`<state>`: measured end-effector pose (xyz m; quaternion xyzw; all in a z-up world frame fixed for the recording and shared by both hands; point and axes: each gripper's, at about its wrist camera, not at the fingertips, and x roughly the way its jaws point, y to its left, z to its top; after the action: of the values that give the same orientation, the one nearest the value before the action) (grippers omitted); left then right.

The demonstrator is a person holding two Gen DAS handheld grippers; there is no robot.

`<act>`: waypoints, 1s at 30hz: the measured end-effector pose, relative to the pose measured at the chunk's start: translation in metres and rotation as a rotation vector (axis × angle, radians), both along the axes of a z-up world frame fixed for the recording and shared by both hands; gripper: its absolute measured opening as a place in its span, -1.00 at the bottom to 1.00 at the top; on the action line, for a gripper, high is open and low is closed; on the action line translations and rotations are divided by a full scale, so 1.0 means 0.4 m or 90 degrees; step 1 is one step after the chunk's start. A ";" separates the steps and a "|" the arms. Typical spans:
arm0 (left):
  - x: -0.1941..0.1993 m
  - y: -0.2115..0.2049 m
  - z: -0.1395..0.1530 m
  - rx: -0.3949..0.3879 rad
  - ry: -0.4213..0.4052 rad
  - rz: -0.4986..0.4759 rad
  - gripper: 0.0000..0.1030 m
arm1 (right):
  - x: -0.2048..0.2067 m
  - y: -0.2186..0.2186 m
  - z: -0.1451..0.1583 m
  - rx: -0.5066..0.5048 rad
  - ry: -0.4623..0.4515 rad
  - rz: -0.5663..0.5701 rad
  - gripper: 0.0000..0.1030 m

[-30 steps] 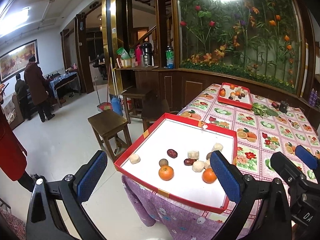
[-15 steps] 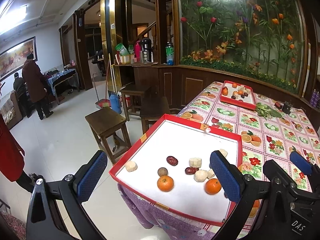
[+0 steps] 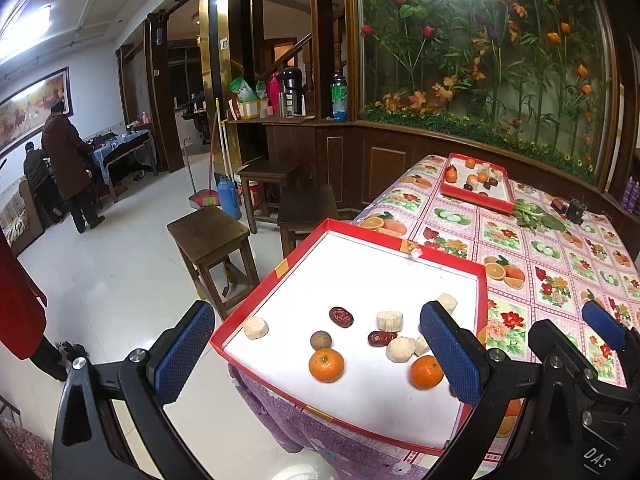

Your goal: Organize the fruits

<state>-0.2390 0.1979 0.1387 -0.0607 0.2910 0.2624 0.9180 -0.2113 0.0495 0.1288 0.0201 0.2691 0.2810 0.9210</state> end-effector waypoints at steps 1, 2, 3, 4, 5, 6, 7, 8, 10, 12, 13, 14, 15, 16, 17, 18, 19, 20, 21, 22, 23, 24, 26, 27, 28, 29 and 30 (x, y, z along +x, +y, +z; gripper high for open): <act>0.001 0.001 -0.003 0.002 0.003 0.001 0.99 | 0.000 0.001 -0.001 -0.001 -0.001 0.000 0.88; 0.003 0.002 -0.006 0.001 0.005 0.001 0.99 | -0.002 0.003 -0.002 -0.003 -0.002 0.000 0.88; 0.005 0.005 -0.010 -0.001 0.007 0.000 0.99 | -0.002 0.004 -0.002 -0.005 -0.003 0.000 0.88; 0.007 0.007 -0.012 -0.003 0.008 0.001 0.99 | -0.003 0.005 -0.003 -0.007 -0.004 0.001 0.88; 0.009 0.009 -0.015 -0.005 0.009 0.002 0.99 | -0.003 0.007 -0.004 -0.009 -0.006 0.001 0.88; 0.009 0.012 -0.019 -0.008 0.011 0.001 0.99 | -0.003 0.008 -0.004 -0.010 -0.007 0.001 0.88; 0.011 0.015 -0.023 -0.010 0.013 0.001 0.99 | -0.003 0.011 -0.006 -0.012 -0.007 0.002 0.88; 0.012 0.018 -0.026 -0.013 0.015 0.004 0.99 | -0.002 0.013 -0.006 -0.014 -0.007 0.003 0.88; 0.011 0.024 -0.031 -0.016 0.016 0.005 0.99 | -0.001 0.015 -0.009 -0.016 -0.006 0.003 0.88; 0.011 0.031 -0.035 -0.019 0.017 0.009 0.99 | 0.001 0.019 -0.012 -0.018 -0.003 0.004 0.88; 0.011 0.034 -0.036 -0.021 0.017 0.010 0.99 | 0.004 0.019 -0.013 -0.018 -0.002 0.004 0.88; 0.011 0.037 -0.039 -0.023 0.017 0.011 0.99 | 0.005 0.022 -0.014 -0.020 -0.001 0.005 0.88; 0.011 0.038 -0.041 -0.023 0.017 0.012 0.99 | 0.005 0.024 -0.015 -0.021 -0.001 0.005 0.88; 0.011 0.040 -0.043 -0.023 0.018 0.013 0.99 | 0.006 0.027 -0.016 -0.022 0.000 0.006 0.88; 0.010 0.042 -0.044 -0.023 0.017 0.013 0.99 | 0.006 0.030 -0.017 -0.024 0.000 0.006 0.88; 0.011 0.043 -0.046 -0.023 0.017 0.013 0.99 | 0.007 0.034 -0.016 -0.025 0.000 0.007 0.88; 0.011 0.044 -0.046 -0.023 0.018 0.014 0.99 | 0.007 0.036 -0.017 -0.026 0.001 0.007 0.88; 0.011 0.045 -0.046 -0.023 0.019 0.014 0.99 | 0.007 0.038 -0.017 -0.026 0.000 0.008 0.88; 0.011 0.047 -0.049 -0.026 0.020 0.013 0.99 | 0.006 0.042 -0.017 -0.027 0.000 0.009 0.88; 0.011 0.050 -0.051 -0.028 0.021 0.013 0.99 | 0.003 0.044 -0.018 -0.029 -0.001 0.009 0.88; 0.011 0.052 -0.054 -0.029 0.022 0.014 0.99 | 0.001 0.047 -0.019 -0.030 -0.002 0.010 0.88; 0.010 0.055 -0.056 -0.029 0.021 0.015 0.99 | -0.001 0.051 -0.021 -0.033 -0.002 0.010 0.88; 0.007 0.059 -0.057 -0.030 0.019 0.014 0.99 | -0.003 0.058 -0.026 -0.038 -0.001 0.012 0.88; 0.007 0.058 -0.058 -0.029 0.019 0.016 0.99 | -0.002 0.059 -0.026 -0.039 0.000 0.012 0.88; 0.006 0.060 -0.058 -0.028 0.018 0.018 0.99 | -0.003 0.060 -0.027 -0.040 0.000 0.012 0.88; 0.004 0.060 -0.058 -0.028 0.015 0.016 0.99 | -0.003 0.061 -0.027 -0.040 0.000 0.012 0.88; 0.003 0.059 -0.057 -0.026 0.011 0.012 0.99 | -0.003 0.061 -0.027 -0.040 0.000 0.012 0.88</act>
<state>-0.2378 0.2215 0.1157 -0.0800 0.3038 0.2654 0.9115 -0.2125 0.0739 0.1179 -0.0111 0.2781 0.2813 0.9184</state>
